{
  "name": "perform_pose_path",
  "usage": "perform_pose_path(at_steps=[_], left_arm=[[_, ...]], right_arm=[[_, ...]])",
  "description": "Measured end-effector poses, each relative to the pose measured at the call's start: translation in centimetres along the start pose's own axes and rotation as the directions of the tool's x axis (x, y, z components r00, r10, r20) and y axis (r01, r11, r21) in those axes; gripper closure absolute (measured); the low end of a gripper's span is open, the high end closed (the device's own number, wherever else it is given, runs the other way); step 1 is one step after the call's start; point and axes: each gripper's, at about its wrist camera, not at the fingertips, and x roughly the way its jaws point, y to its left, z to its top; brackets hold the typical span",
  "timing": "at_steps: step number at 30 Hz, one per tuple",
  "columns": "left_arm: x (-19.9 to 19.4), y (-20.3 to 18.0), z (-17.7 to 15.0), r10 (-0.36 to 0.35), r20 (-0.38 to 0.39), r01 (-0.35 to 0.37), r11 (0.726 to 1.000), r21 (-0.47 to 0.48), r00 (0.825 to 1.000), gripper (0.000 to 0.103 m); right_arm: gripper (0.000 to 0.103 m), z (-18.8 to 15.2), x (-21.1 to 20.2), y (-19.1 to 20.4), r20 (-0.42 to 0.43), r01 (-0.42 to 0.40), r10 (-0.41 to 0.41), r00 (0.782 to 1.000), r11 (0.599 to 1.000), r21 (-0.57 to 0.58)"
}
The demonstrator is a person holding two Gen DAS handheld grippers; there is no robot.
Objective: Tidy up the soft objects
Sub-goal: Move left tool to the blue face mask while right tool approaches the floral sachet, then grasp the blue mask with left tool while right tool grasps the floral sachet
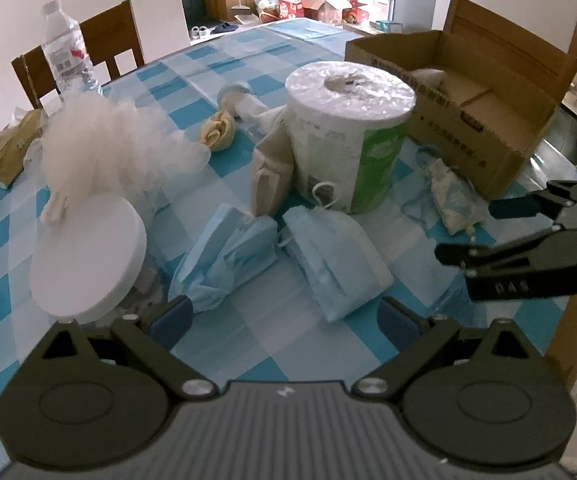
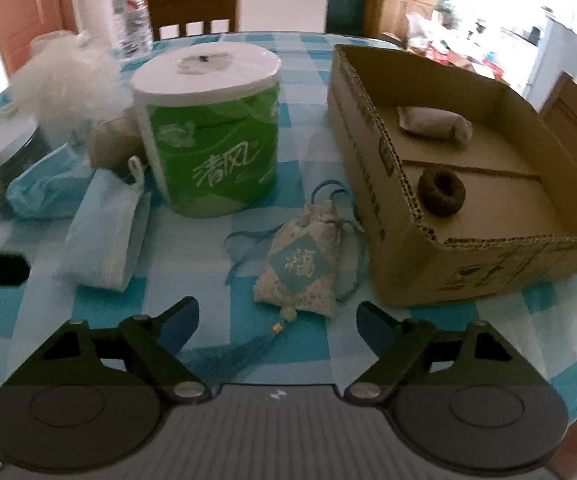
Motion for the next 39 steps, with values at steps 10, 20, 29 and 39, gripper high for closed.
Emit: perform_pose_path(at_steps=[10, 20, 29, 39], left_arm=[[0.6, 0.2, 0.0, -0.018, -0.013, 0.018, 1.0, 0.004, 1.0, 0.005], [0.6, 0.0, 0.1, -0.028, -0.014, 0.028, 1.0, -0.002, 0.999, 0.005], [1.7, -1.4, 0.9, -0.042, -0.025, 0.042, 0.999, -0.006, 0.999, 0.005], [5.0, -3.5, 2.5, -0.017, -0.052, 0.014, 0.998, -0.06, 0.999, 0.005]], right_arm=[[0.042, 1.1, 1.7, 0.0, 0.028, 0.045, -0.048, 0.998, 0.993, 0.105], [0.063, 0.7, 0.8, 0.8, 0.015, 0.011, -0.012, 1.0, 1.0, 0.028], [0.056, -1.4, -1.3, 1.7, -0.033, -0.084, 0.081, 0.996, 0.991, -0.104], [0.017, -2.2, -0.9, 0.4, -0.016, -0.12, 0.119, 0.993, 0.984, -0.135]])
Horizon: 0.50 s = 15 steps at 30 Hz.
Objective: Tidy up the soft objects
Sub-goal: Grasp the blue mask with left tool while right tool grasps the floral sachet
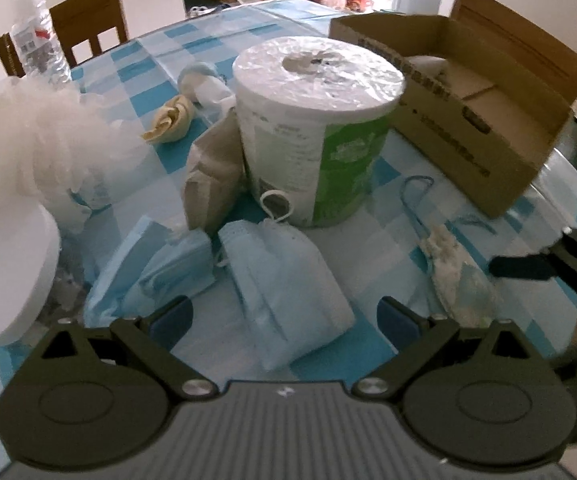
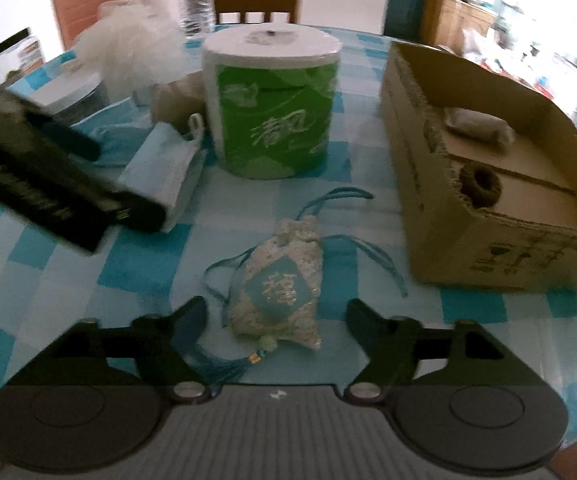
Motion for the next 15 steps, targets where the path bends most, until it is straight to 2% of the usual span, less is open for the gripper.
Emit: perform_pose_path(at_steps=[4, 6, 8, 11, 12, 15], left_arm=[[1.1, 0.0, 0.3, 0.02, -0.015, -0.021, 0.999, -0.048, 1.0, 0.009], [1.6, -0.2, 0.4, 0.035, -0.022, -0.036, 0.998, -0.061, 0.999, 0.019], [1.8, -0.4, 0.5, 0.04, -0.027, -0.042, 0.997, -0.067, 0.999, 0.021], [1.9, -0.8, 0.6, 0.048, -0.022, -0.049, 0.996, -0.072, 0.999, 0.03], [1.8, -0.9, 0.6, 0.047, -0.013, -0.047, 0.996, -0.078, 0.999, 0.039], [1.8, -1.2, 0.9, 0.042, -0.001, -0.042, 0.997, -0.072, 0.999, 0.051]], right_arm=[[0.004, -0.4, 0.2, -0.1, 0.005, -0.017, 0.017, 1.0, 1.0, -0.022], [0.0, -0.5, 0.4, -0.1, 0.0, -0.019, 0.019, 1.0, 0.999, -0.031], [0.0, -0.7, 0.4, -0.2, -0.002, -0.021, 0.021, 1.0, 0.999, -0.029], [0.0, -0.9, 0.3, -0.2, 0.011, -0.025, 0.026, 1.0, 0.999, -0.036], [0.0, -0.9, 0.2, -0.2, 0.013, -0.025, 0.026, 1.0, 0.999, -0.036], [0.0, -1.0, 0.3, -0.1, 0.021, -0.021, 0.021, 1.0, 0.999, -0.033]])
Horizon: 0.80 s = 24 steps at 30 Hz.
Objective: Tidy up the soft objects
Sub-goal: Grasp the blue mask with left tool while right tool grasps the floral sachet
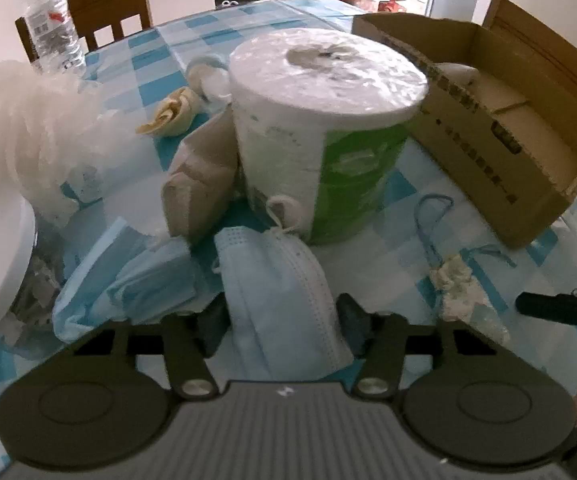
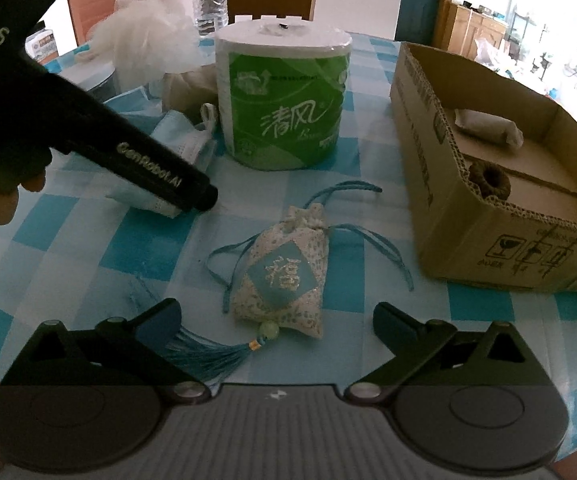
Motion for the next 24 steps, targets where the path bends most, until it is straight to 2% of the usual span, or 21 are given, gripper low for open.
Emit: perform_pose_path(at_steps=[7, 14, 19, 24], left_arm=[[-0.5, 0.3, -0.6, -0.037, -0.007, 0.037, 0.999, 0.026, 0.999, 0.054], [-1.1, 1.3, -1.1, -0.028, -0.014, 0.029, 0.999, 0.03, 0.999, 0.054], [-1.1, 1.7, -1.1, -0.032, -0.015, 0.032, 0.999, 0.022, 0.999, 0.054], [-1.4, 1.8, -1.2, -0.041, -0.016, 0.042, 0.999, 0.034, 0.999, 0.056]], right_arm=[[0.0, -0.5, -0.2, 0.1, 0.028, 0.002, -0.002, 1.0, 1.0, 0.002], [0.0, 0.6, 0.5, 0.1, 0.011, 0.0, 0.0, 1.0, 1.0, -0.001], [0.022, 1.7, 0.8, 0.2, 0.025, 0.001, -0.001, 1.0, 1.0, 0.001], [0.053, 2.3, 0.5, 0.1, 0.026, 0.017, -0.018, 1.0, 1.0, 0.011]])
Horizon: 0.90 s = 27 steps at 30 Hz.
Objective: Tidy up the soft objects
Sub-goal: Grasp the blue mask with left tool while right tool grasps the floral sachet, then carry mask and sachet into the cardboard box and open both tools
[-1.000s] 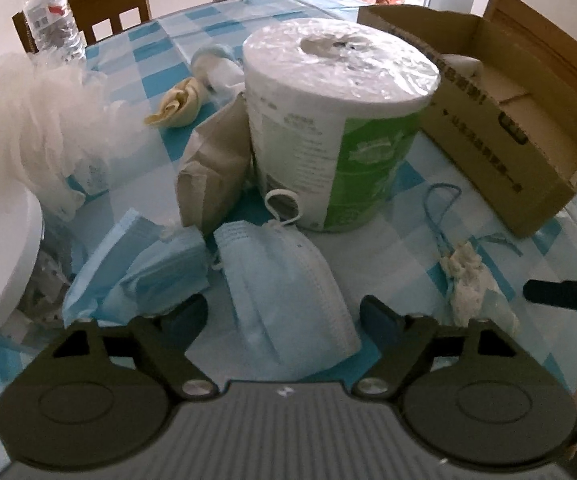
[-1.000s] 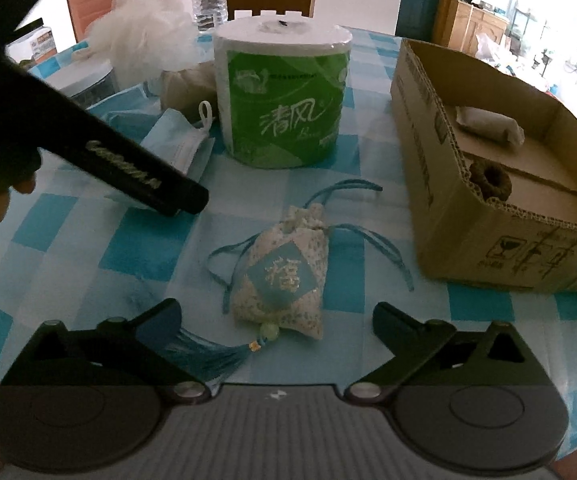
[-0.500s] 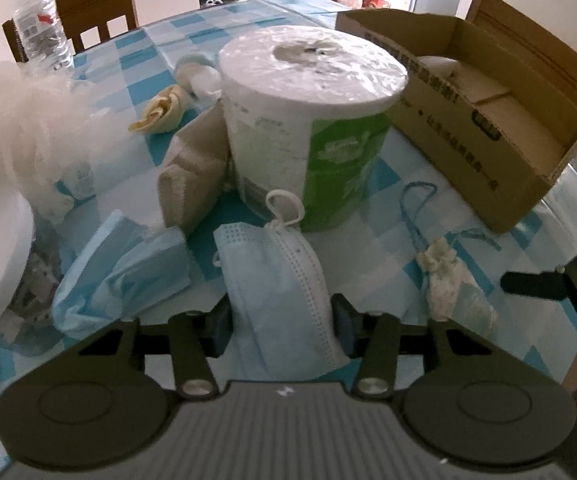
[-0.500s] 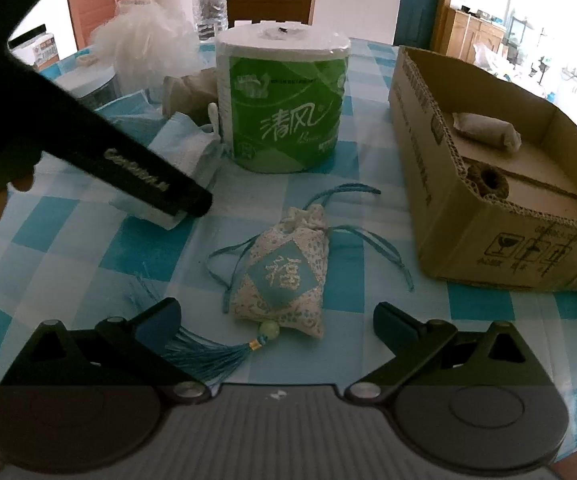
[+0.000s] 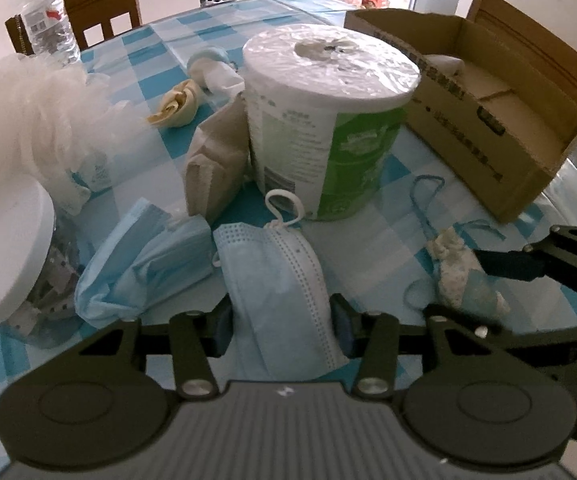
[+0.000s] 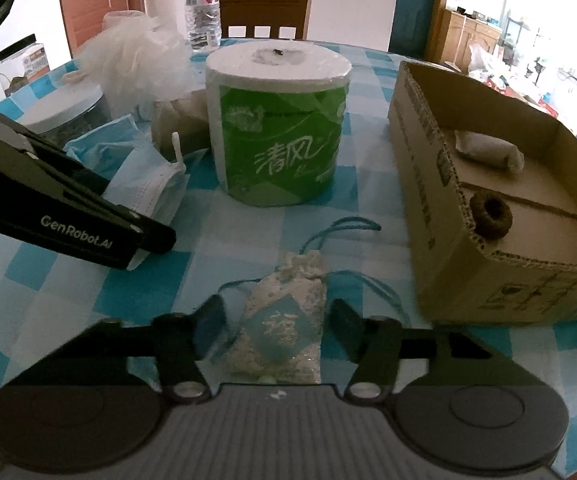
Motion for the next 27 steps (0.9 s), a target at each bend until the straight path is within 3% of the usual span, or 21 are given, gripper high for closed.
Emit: perform_pose_path(at_steps=[9, 27], left_arm=[[-1.2, 0.1, 0.5, -0.019, -0.003, 0.02, 0.998, 0.061, 1.0, 0.061], [-8.2, -2.6, 1.4, -0.118, -0.063, 0.127, 0.978, 0.166, 0.991, 0.062]], right_arm=[[0.066, 0.5, -0.9, -0.5, -0.037, -0.007, 0.008, 0.999, 1.0, 0.025], [0.067, 2.5, -7.5, -3.1, -0.066, -0.104, 0.102, 0.993, 0.994, -0.026]])
